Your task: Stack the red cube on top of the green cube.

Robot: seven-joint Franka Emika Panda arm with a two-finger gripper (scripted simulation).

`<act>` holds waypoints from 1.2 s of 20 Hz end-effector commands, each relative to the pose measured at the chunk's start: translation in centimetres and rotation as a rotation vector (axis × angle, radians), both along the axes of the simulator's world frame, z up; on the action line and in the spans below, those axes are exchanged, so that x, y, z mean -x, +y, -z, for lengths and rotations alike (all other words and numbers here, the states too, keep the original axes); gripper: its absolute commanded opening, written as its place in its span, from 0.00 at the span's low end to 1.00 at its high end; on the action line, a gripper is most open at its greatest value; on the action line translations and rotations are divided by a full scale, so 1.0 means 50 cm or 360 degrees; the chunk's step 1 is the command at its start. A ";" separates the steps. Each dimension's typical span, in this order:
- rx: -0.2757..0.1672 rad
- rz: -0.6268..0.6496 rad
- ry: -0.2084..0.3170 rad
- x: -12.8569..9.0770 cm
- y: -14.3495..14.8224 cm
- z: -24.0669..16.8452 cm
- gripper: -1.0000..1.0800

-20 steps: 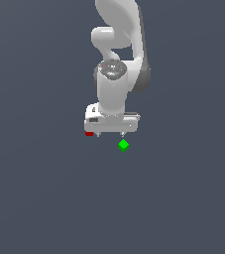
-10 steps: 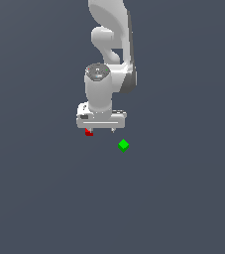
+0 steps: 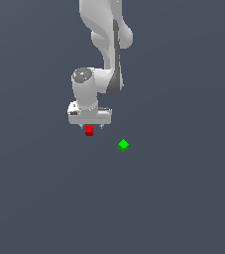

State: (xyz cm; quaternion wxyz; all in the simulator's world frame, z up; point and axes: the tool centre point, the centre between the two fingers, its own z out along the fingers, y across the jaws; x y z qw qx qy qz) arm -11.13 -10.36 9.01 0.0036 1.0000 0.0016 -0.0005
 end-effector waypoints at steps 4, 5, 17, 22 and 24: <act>-0.0008 0.0006 -0.0002 0.041 -0.040 0.032 0.96; -0.0009 0.0007 -0.0002 0.045 -0.045 0.035 0.96; -0.0011 0.0008 -0.0002 0.049 -0.051 0.045 0.96; -0.0011 0.0008 -0.0002 0.050 -0.051 0.074 0.96; -0.0011 0.0008 -0.0002 0.050 -0.050 0.092 0.96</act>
